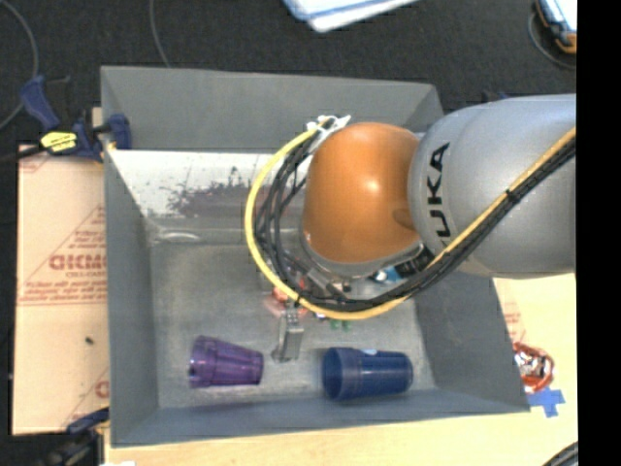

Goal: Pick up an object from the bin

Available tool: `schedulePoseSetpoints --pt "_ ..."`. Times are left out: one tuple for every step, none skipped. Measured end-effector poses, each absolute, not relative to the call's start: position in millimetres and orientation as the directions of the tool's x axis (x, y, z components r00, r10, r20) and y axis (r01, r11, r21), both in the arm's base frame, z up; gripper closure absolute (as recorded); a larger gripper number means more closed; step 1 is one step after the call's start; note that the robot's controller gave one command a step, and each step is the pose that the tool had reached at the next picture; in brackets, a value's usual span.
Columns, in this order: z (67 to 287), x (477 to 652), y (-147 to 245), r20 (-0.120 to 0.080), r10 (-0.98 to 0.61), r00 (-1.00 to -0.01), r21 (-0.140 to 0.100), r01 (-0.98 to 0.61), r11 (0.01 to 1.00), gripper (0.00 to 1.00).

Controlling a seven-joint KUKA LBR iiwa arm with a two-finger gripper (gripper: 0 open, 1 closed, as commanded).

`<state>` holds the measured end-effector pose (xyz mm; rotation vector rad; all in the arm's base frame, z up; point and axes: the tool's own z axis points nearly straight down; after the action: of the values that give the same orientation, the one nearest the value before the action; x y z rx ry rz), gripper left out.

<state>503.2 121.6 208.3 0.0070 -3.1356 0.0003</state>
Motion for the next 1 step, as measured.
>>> schedulePoseSetpoints --pt "212.9 504.9 120.9 -0.003 0.000 -1.000 0.001 0.000 1.000 0.00"
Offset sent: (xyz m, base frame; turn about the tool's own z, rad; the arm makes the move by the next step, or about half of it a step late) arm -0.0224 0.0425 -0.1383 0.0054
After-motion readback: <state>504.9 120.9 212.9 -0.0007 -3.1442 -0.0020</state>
